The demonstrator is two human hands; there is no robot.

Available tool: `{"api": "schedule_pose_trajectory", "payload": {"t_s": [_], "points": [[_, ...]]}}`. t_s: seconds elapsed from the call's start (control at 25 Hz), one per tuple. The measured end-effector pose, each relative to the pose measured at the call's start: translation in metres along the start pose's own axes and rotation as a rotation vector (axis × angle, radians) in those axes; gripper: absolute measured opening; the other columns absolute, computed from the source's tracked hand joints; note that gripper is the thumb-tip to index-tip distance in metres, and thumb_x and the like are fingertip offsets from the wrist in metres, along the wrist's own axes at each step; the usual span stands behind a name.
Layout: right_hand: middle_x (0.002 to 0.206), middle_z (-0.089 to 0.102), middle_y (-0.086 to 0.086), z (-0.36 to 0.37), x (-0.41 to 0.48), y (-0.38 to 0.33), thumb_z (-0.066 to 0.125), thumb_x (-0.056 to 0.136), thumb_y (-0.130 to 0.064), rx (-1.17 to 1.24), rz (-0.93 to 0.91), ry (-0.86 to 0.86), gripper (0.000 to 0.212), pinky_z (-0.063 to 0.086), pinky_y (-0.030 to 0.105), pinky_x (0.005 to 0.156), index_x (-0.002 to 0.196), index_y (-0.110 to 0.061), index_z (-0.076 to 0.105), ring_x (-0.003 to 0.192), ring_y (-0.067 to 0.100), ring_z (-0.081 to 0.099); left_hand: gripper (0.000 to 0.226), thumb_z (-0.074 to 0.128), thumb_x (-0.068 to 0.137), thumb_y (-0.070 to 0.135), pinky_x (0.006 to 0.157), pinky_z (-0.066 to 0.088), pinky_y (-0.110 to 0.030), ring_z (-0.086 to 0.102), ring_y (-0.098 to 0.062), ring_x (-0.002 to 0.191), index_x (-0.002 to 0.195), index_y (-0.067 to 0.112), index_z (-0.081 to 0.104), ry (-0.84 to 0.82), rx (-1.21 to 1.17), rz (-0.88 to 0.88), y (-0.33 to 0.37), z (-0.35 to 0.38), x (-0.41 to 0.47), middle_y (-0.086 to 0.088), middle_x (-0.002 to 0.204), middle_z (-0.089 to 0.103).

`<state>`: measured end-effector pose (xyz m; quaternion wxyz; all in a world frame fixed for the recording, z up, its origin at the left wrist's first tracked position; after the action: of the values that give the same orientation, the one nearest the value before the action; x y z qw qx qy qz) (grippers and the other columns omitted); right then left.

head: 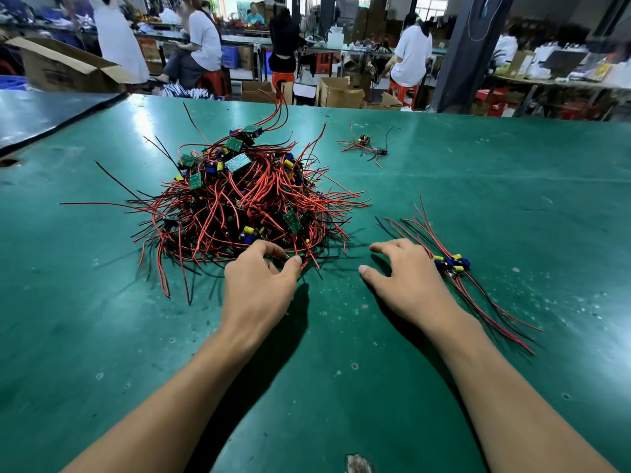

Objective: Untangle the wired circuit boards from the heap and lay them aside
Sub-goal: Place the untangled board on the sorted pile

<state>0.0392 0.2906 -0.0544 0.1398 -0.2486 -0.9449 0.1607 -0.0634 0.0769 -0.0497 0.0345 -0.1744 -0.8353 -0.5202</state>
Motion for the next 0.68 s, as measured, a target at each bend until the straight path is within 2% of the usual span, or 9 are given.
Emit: {"api": "schedule_pose_trajectory", "payload": {"t_s": [0.08, 0.16, 0.24, 0.32, 0.4, 0.52, 0.6, 0.68], "points": [[0.142, 0.052, 0.008, 0.003, 0.0, 0.0, 0.064, 0.094, -0.044, -0.001, -0.001, -0.022, 0.055, 0.035, 0.04, 0.112, 0.141, -0.017, 0.057, 0.133, 0.027, 0.044, 0.015, 0.072, 0.085, 0.033, 0.046, 0.039, -0.013, 0.049, 0.001, 0.044, 0.08, 0.024, 0.061, 0.013, 0.001, 0.01, -0.001, -0.001, 0.001, 0.006, 0.051, 0.055], [0.142, 0.052, 0.007, 0.005, -0.001, -0.005, 0.063, 0.094, -0.044, 0.025, -0.031, -0.021, 0.055, 0.035, 0.04, 0.113, 0.14, -0.016, 0.057, 0.134, 0.026, 0.043, 0.015, 0.073, 0.084, 0.031, 0.047, 0.04, -0.014, 0.052, -0.001, 0.046, 0.085, 0.024, 0.06, 0.016, -0.014, 0.021, -0.002, -0.001, 0.0, 0.004, 0.052, 0.057], [0.133, 0.058, 0.006, 0.002, -0.003, -0.012, 0.064, 0.093, -0.042, 0.063, -0.075, 0.017, 0.048, 0.038, 0.041, 0.11, 0.133, -0.016, 0.063, 0.127, 0.026, 0.048, 0.02, 0.071, 0.084, 0.024, 0.051, 0.044, -0.015, 0.056, -0.004, 0.051, 0.101, 0.022, 0.063, 0.014, -0.007, 0.039, -0.001, -0.001, 0.001, 0.003, 0.054, 0.06], [0.119, 0.064, 0.005, -0.001, -0.005, -0.016, 0.065, 0.093, -0.042, 0.095, -0.078, 0.043, 0.039, 0.044, 0.041, 0.103, 0.123, -0.018, 0.069, 0.116, 0.025, 0.055, 0.035, 0.066, 0.084, 0.016, 0.051, 0.042, -0.013, 0.056, -0.002, 0.051, 0.119, 0.019, 0.063, -0.002, 0.042, 0.061, -0.001, -0.002, 0.003, 0.005, 0.055, 0.061], [0.107, 0.065, 0.005, 0.0, -0.006, -0.013, 0.065, 0.092, -0.044, 0.073, -0.04, 0.041, 0.032, 0.048, 0.04, 0.095, 0.113, -0.02, 0.073, 0.107, 0.026, 0.059, 0.042, 0.064, 0.084, 0.018, 0.048, 0.039, -0.009, 0.055, -0.002, 0.048, 0.126, 0.022, 0.063, -0.021, 0.117, 0.104, 0.0, -0.003, 0.005, 0.006, 0.055, 0.061], [0.103, 0.062, 0.005, -0.004, -0.006, -0.003, 0.063, 0.092, -0.045, -0.002, 0.041, 0.063, 0.029, 0.048, 0.039, 0.092, 0.106, -0.022, 0.074, 0.105, 0.029, 0.057, 0.038, 0.067, 0.087, 0.026, 0.051, 0.041, -0.015, 0.055, -0.002, 0.048, 0.124, 0.028, 0.065, -0.05, 0.169, 0.148, 0.002, -0.002, 0.003, 0.01, 0.057, 0.06], [0.105, 0.063, 0.006, -0.009, -0.006, 0.002, 0.061, 0.093, -0.046, -0.033, 0.079, 0.088, 0.03, 0.047, 0.039, 0.092, 0.106, -0.023, 0.074, 0.107, 0.03, 0.056, 0.028, 0.068, 0.089, 0.025, 0.05, 0.041, -0.015, 0.053, 0.0, 0.048, 0.116, 0.025, 0.071, -0.048, 0.157, 0.18, 0.004, -0.001, 0.002, 0.013, 0.059, 0.058], [0.107, 0.063, 0.006, -0.009, -0.007, 0.001, 0.06, 0.093, -0.047, -0.054, 0.094, 0.093, 0.031, 0.047, 0.039, 0.092, 0.107, -0.023, 0.074, 0.108, 0.03, 0.055, 0.018, 0.068, 0.089, 0.021, 0.053, 0.049, -0.023, 0.055, 0.001, 0.052, 0.106, 0.019, 0.074, -0.021, 0.133, 0.211, 0.007, -0.005, 0.001, 0.014, 0.064, 0.06]]}}
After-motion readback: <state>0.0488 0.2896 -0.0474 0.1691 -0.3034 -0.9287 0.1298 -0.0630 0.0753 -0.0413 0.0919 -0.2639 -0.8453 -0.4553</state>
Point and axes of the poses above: each hand's wrist, its own x-axis towards the middle knuckle, its own z-axis out of the palm, y = z × x, the point moved 8 cm from there along x, towards the middle knuckle
